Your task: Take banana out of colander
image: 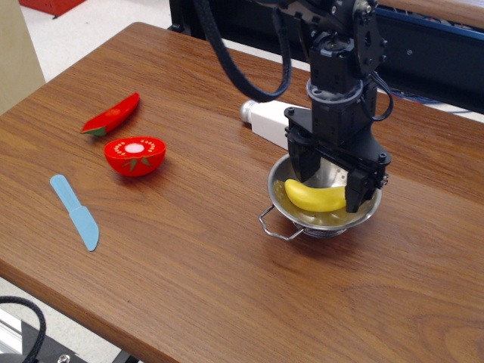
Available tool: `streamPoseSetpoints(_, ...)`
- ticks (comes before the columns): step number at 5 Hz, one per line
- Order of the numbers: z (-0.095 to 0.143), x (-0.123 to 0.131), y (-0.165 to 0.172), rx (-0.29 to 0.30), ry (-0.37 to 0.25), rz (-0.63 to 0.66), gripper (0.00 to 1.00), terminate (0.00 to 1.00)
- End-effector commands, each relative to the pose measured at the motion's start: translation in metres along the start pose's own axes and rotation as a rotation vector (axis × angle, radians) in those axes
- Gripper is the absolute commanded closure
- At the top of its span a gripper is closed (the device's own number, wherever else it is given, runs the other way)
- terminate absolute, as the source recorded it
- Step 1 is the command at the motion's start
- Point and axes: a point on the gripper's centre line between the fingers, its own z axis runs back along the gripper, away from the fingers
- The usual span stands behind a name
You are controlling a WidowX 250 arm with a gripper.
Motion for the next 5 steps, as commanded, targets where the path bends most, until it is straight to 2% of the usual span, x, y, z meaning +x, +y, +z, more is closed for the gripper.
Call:
streamPoseSetpoints(1, 0.0033, 0.0001, -0.0124, -0.003, -0.040, -0.014, 0.00, 0.00)
streamPoseSetpoints(3, -0.0062, -0.0029, -0.0114, 0.015, -0.040, 0.011, 0.00, 0.00)
streamPoseSetpoints(4, -0.0022, -0.0028, -0.0091, 0.004, -0.039, 0.037, 1.00, 0.00)
streamPoseSetpoints(5, 0.0015, -0.0016, -0.0073, 0.012, -0.091, 0.115, 1.00, 0.00)
